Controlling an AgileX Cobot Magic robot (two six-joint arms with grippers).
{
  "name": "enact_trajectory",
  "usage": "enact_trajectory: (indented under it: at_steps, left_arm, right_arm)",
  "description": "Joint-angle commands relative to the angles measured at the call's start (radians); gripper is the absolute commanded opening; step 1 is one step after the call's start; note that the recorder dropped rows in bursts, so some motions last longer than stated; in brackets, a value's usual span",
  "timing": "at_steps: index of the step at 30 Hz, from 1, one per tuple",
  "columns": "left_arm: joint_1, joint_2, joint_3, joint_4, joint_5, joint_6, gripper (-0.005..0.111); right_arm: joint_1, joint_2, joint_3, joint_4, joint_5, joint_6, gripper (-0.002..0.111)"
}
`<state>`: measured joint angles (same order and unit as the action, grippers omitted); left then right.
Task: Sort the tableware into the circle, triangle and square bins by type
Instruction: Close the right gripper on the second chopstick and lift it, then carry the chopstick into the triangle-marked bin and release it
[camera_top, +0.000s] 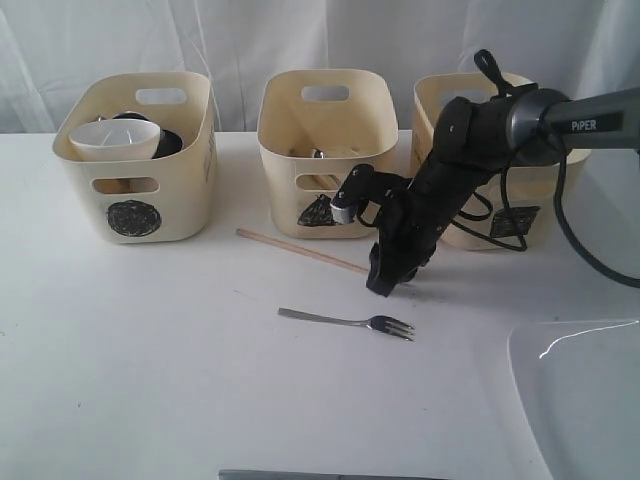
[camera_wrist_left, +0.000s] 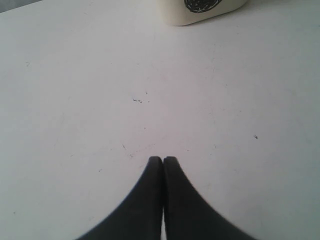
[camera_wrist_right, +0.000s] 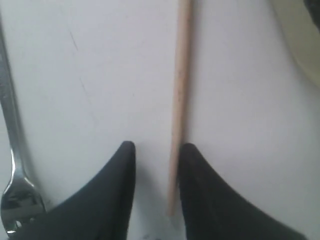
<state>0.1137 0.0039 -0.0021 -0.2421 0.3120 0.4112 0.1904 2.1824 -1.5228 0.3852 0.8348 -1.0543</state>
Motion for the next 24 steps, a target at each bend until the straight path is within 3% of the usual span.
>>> enact_trajectory:
  at_steps: [1, 6, 24]
  left_arm:
    - [0.001, -0.004, 0.002, -0.009, 0.002, 0.001, 0.000]
    - [0.001, -0.004, 0.002, -0.009, 0.002, 0.001, 0.000]
    - [0.001, -0.004, 0.002, -0.009, 0.002, 0.001, 0.000]
  right_arm:
    - [0.001, 0.006, 0.008, 0.000, 0.032, -0.006, 0.016]
    - [0.001, 0.006, 0.008, 0.000, 0.069, -0.006, 0.000]
    - [0.073, -0.222, 0.008, -0.006, 0.158, 0.113, 0.000]
